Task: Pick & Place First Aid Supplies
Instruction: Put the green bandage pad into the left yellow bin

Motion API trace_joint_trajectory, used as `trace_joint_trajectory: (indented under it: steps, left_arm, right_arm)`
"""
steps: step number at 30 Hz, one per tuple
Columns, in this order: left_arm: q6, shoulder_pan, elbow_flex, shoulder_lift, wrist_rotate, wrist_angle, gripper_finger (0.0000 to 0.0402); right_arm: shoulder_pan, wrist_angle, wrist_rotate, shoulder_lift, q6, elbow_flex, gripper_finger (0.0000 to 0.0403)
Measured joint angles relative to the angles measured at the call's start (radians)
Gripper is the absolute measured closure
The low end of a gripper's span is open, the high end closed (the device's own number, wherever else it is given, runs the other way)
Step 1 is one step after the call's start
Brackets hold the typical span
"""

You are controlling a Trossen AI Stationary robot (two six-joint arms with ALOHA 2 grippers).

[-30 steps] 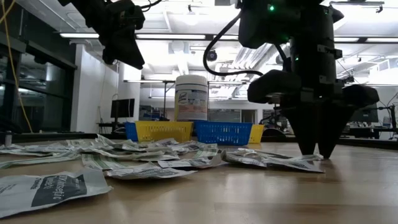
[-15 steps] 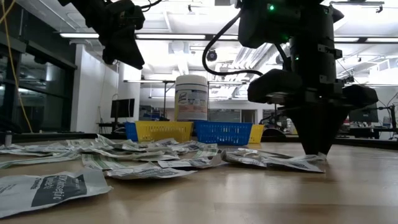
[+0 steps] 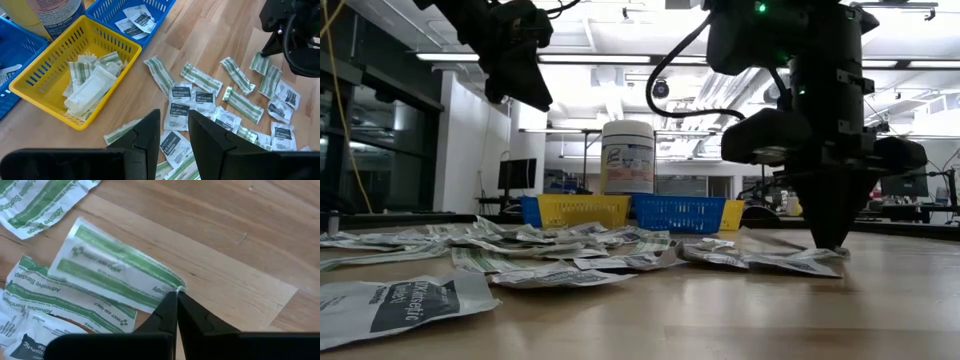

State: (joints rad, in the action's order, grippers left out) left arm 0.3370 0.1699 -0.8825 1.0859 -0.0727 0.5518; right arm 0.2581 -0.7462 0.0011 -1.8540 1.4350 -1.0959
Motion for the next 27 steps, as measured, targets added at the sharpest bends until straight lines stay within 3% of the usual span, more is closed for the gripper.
trace_joint_trajectory:
  steps: [18, 27]
  left_arm:
    - [0.016, 0.0, 0.0, 0.0, 0.035, -0.078, 0.03]
    - [0.042, 0.0, 0.0, 0.0, 0.098, -0.246, 0.03]
  right_arm:
    - [-0.003, -0.014, 0.365, 0.234, -0.095, 0.001, 0.0403]
    - [-0.014, 0.044, 0.553, 0.349, -0.305, -0.001, 0.0403]
